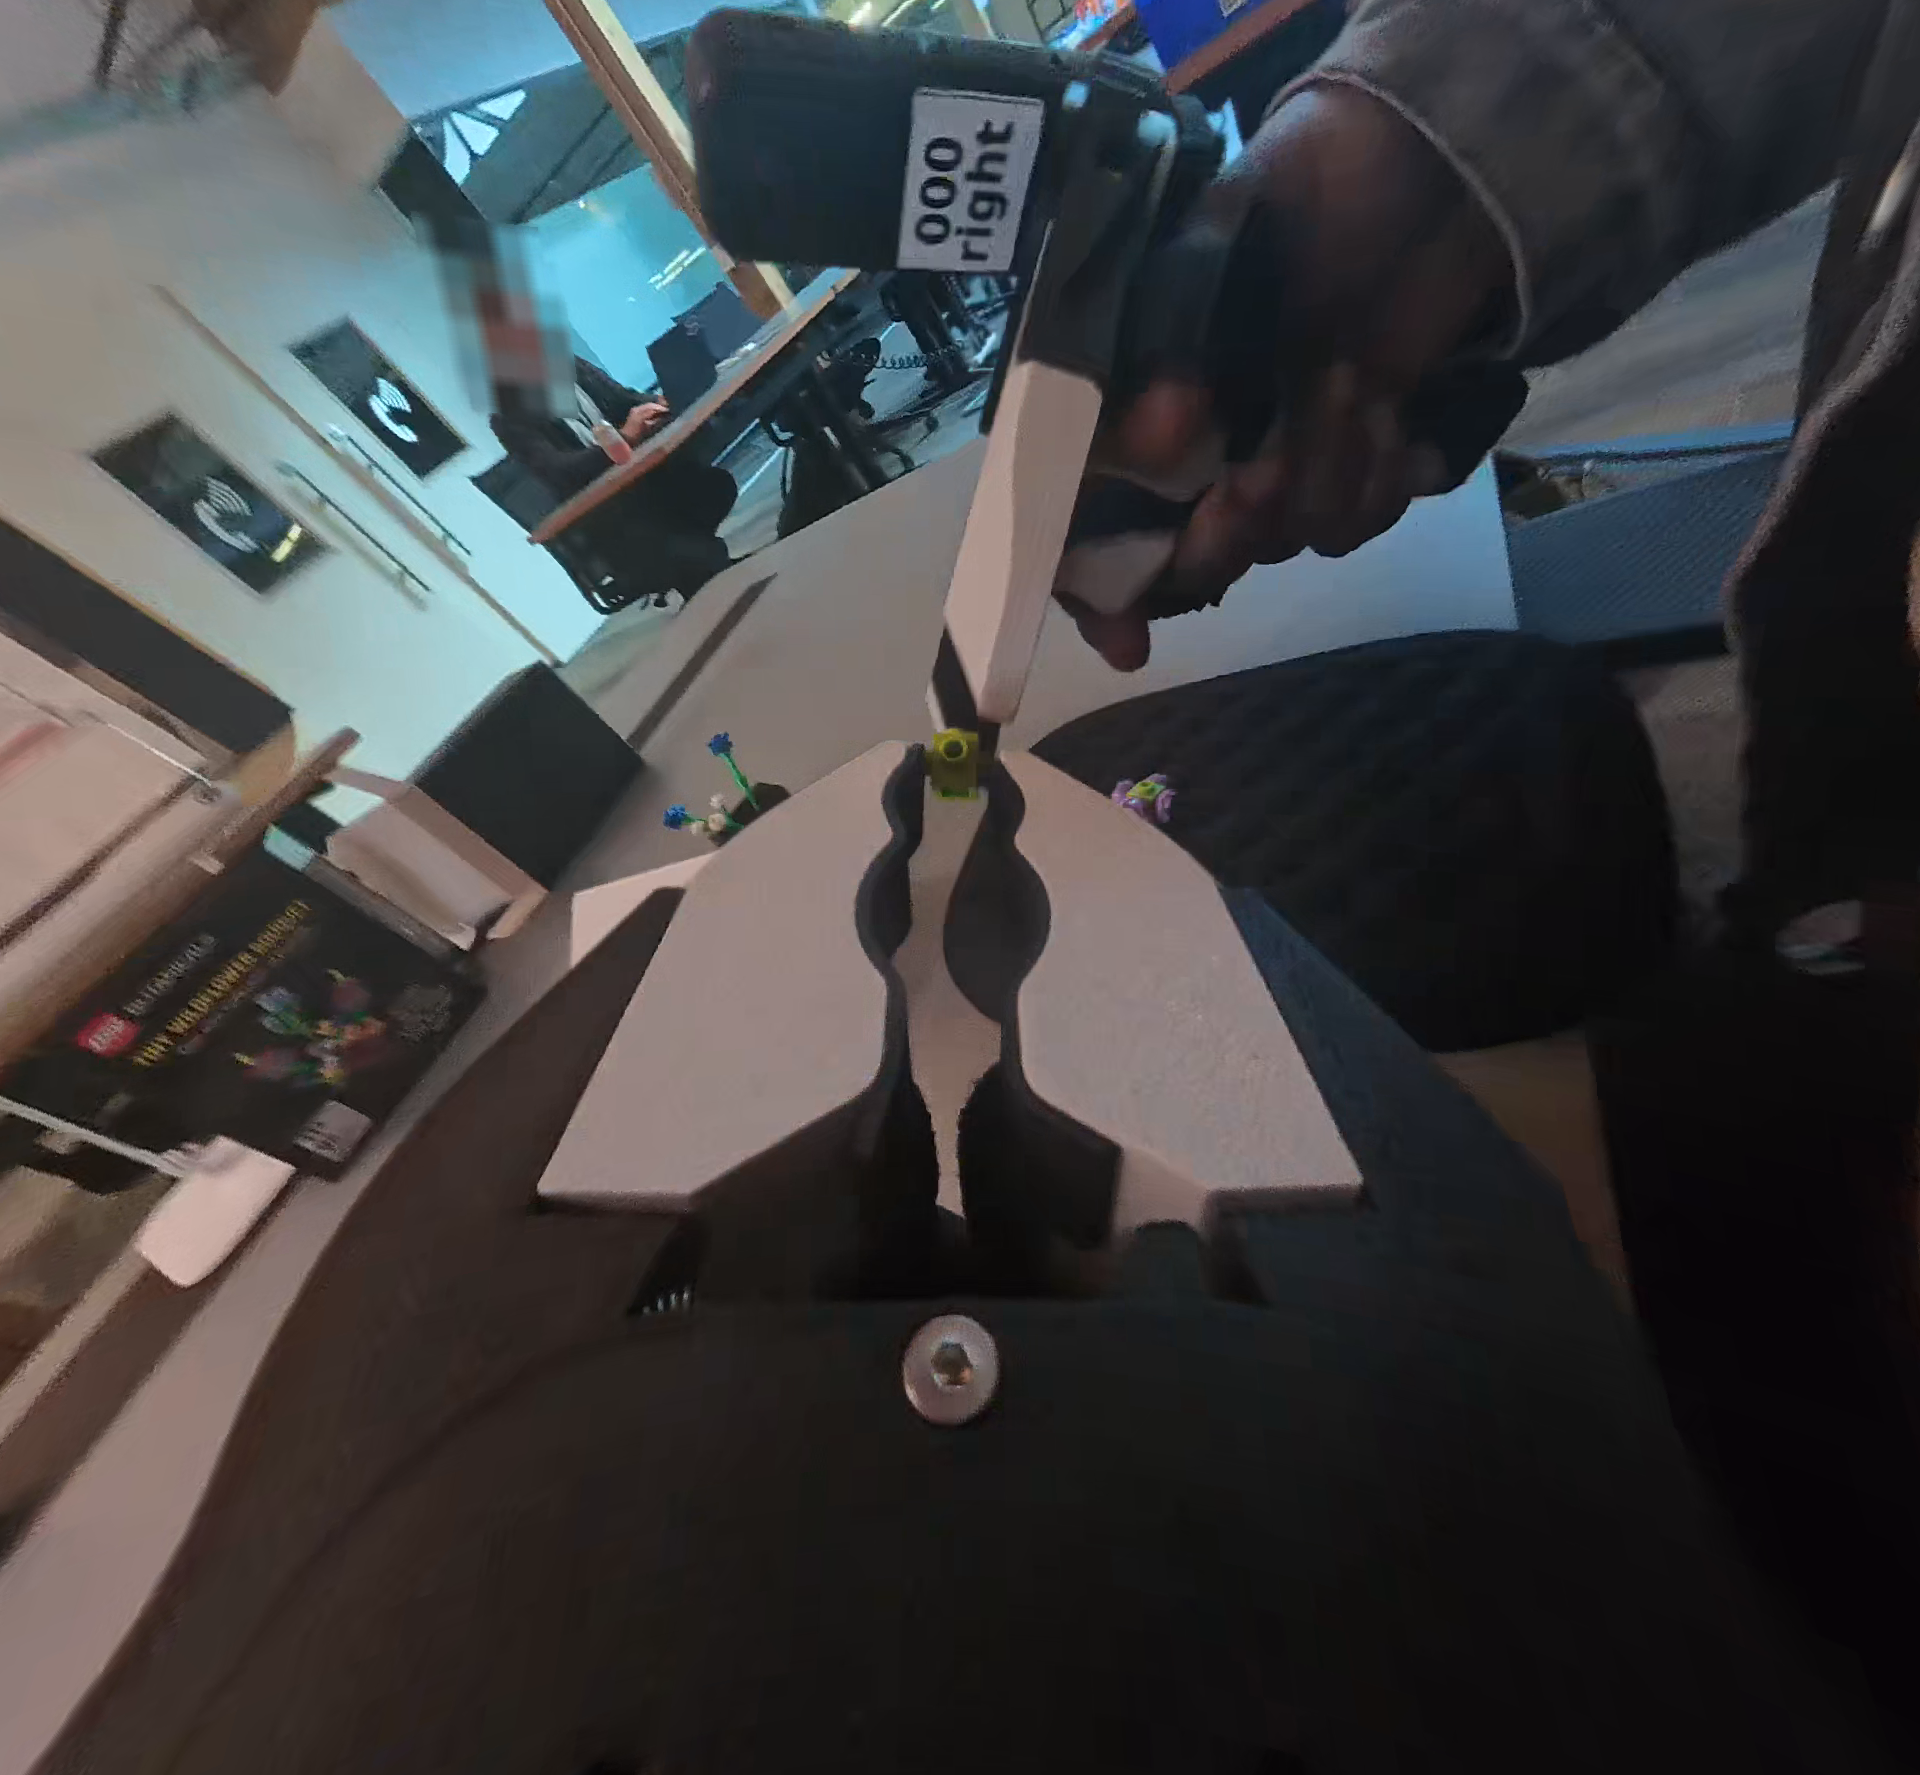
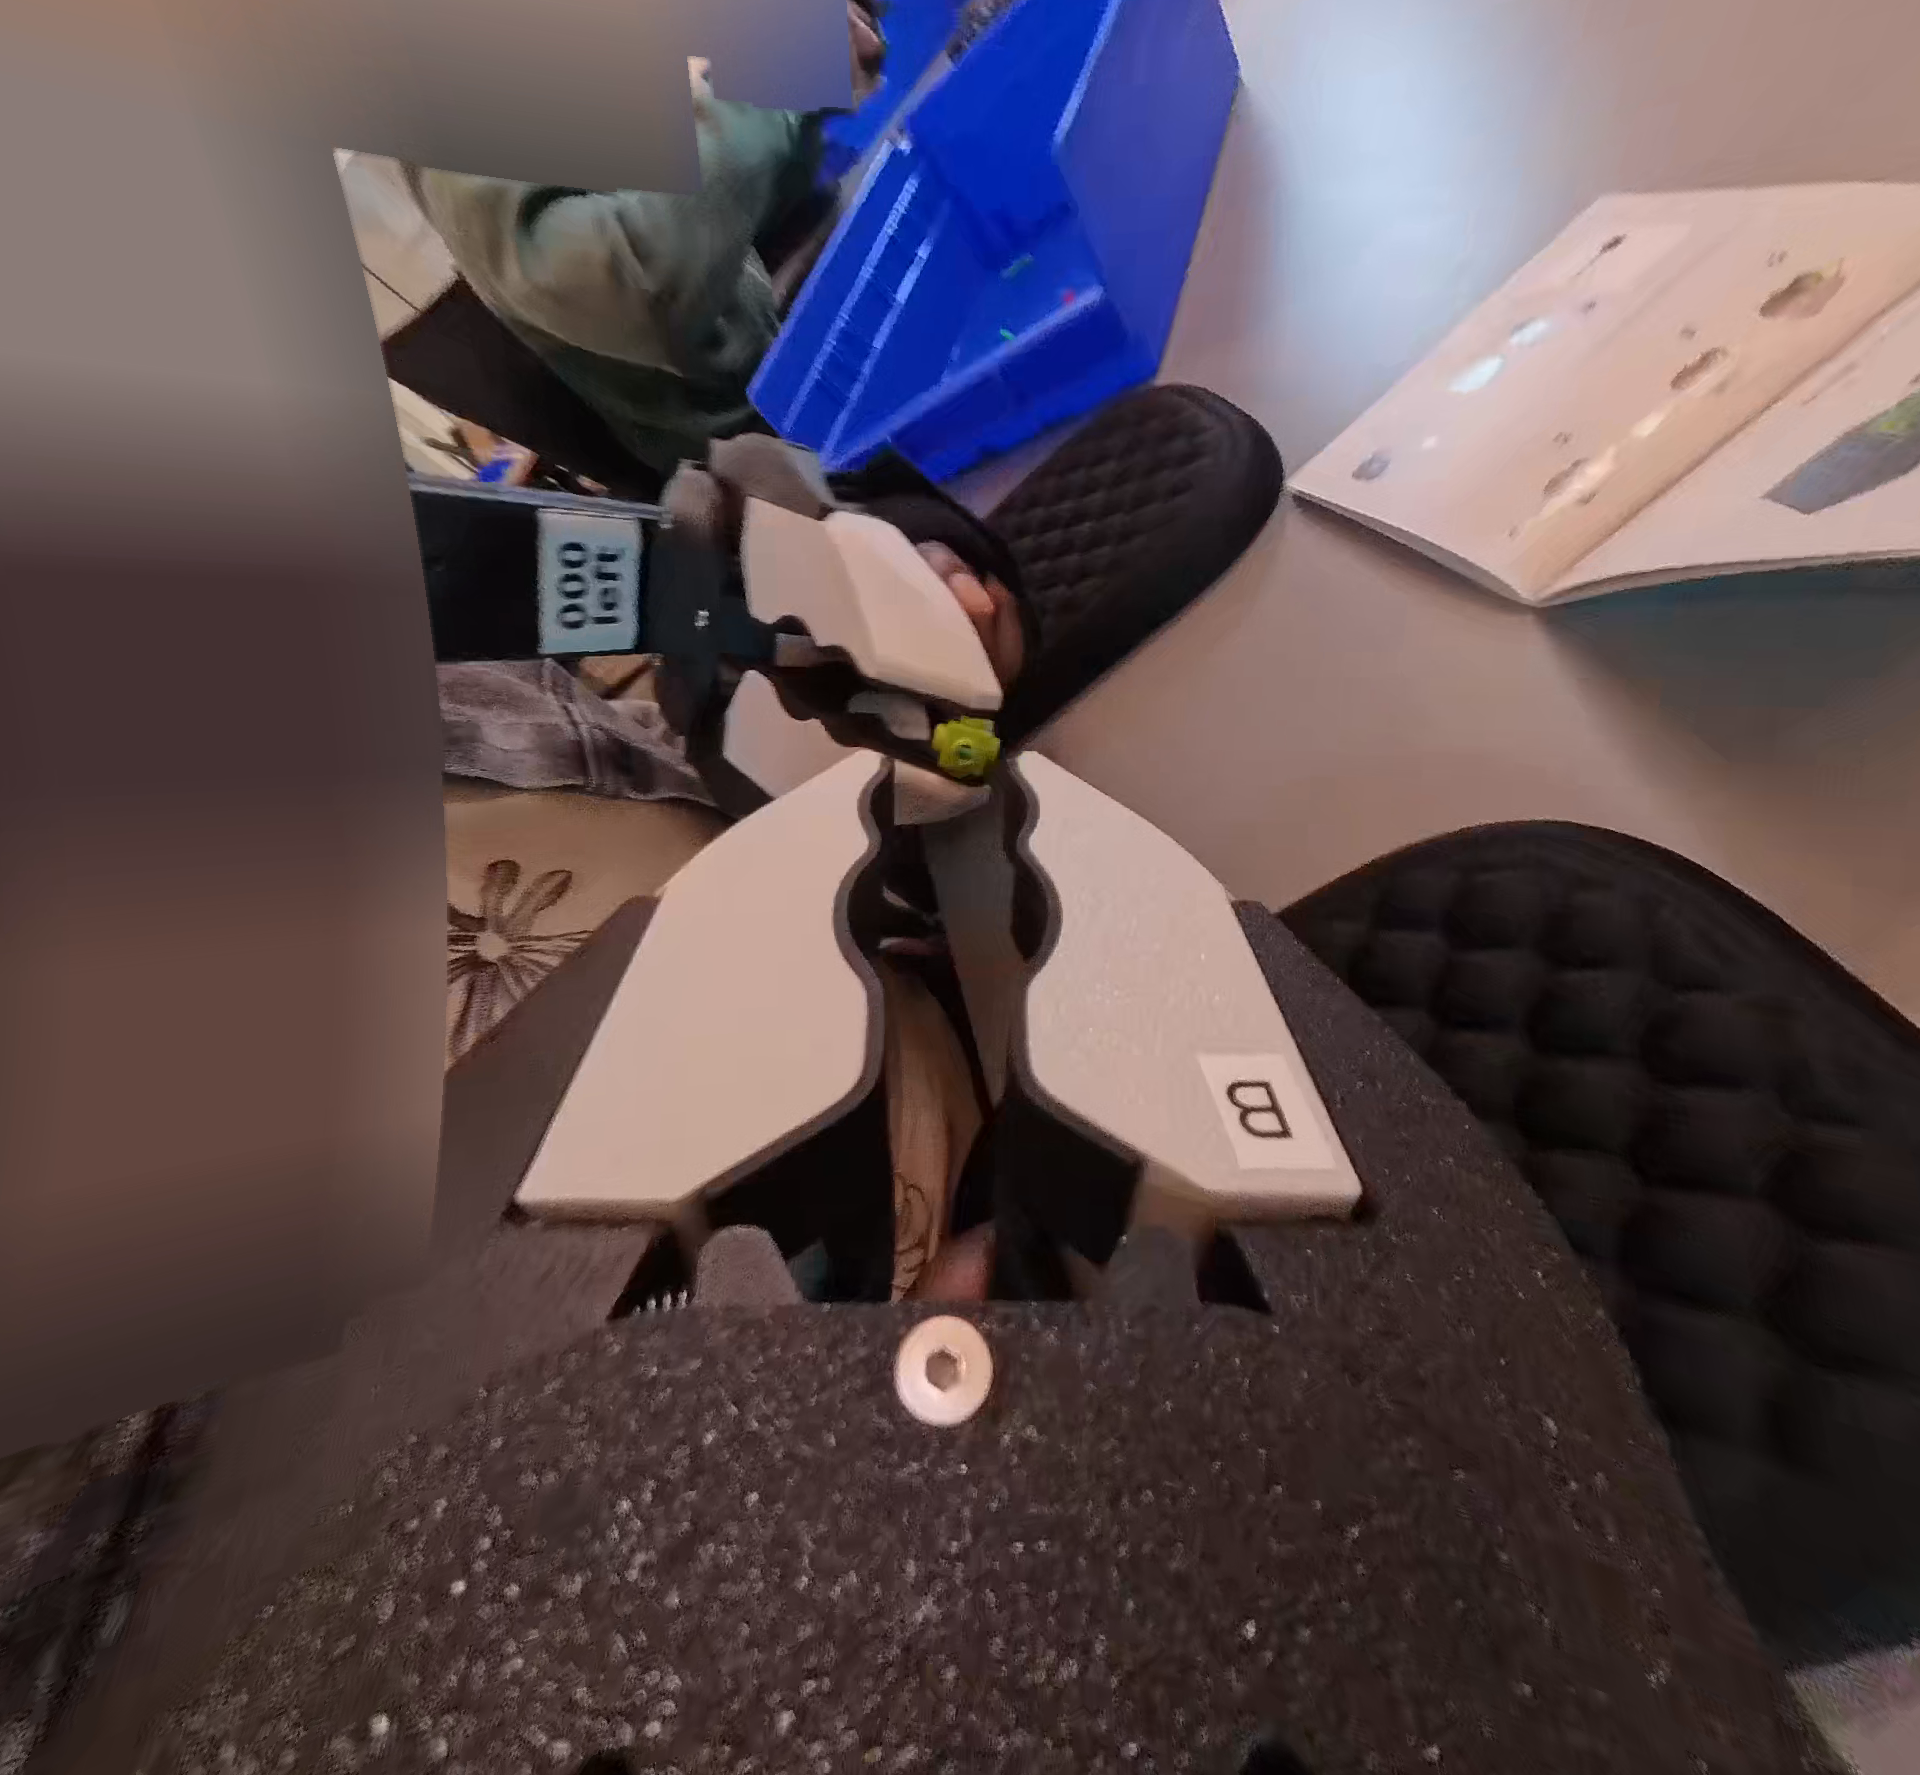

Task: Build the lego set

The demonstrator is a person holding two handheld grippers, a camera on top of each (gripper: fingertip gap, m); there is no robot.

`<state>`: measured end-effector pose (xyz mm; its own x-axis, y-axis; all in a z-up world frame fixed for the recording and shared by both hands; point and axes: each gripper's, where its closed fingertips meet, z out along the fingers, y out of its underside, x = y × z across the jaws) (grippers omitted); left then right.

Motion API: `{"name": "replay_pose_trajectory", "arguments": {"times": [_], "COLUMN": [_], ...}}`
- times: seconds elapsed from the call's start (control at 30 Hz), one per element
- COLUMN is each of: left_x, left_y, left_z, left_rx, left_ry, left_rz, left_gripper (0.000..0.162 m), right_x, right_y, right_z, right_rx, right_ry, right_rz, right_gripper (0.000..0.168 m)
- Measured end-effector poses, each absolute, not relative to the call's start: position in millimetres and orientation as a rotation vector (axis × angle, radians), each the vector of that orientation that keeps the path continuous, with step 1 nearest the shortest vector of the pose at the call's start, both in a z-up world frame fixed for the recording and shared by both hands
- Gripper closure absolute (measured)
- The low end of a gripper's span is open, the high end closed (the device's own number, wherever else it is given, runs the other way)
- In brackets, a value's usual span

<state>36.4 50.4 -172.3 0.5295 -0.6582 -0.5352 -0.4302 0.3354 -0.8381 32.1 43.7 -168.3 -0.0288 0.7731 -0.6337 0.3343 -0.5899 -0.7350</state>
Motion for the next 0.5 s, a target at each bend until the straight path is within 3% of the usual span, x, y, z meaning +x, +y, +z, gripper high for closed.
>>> {"name": "replay_pose_trajectory", "arguments": {"times": [0.03, 0.33, 0.5], "left_x": [37.7, 47.2, 53.3], "left_y": [50.3, 47.3, 55.1], "left_z": [-173.3, -179.2, -199.9], "left_rx": [-1.278, -1.298, -1.551], "left_ry": [1.097, 1.142, 1.118], "left_rz": [-0.173, -0.238, -0.59], "left_gripper": [0.152, 0.151, 0.12], "right_x": [31.5, 39.2, 82.6], "right_y": [45.0, 46.1, 69.6], "right_z": [-169.4, -174.7, -171.3], "right_rx": [-1.896, -1.874, -1.883], "right_ry": [-1.156, -1.168, -1.046], "right_rz": [1.643, 1.6, 1.461], "right_gripper": [0.149, 0.158, 0.157]}}
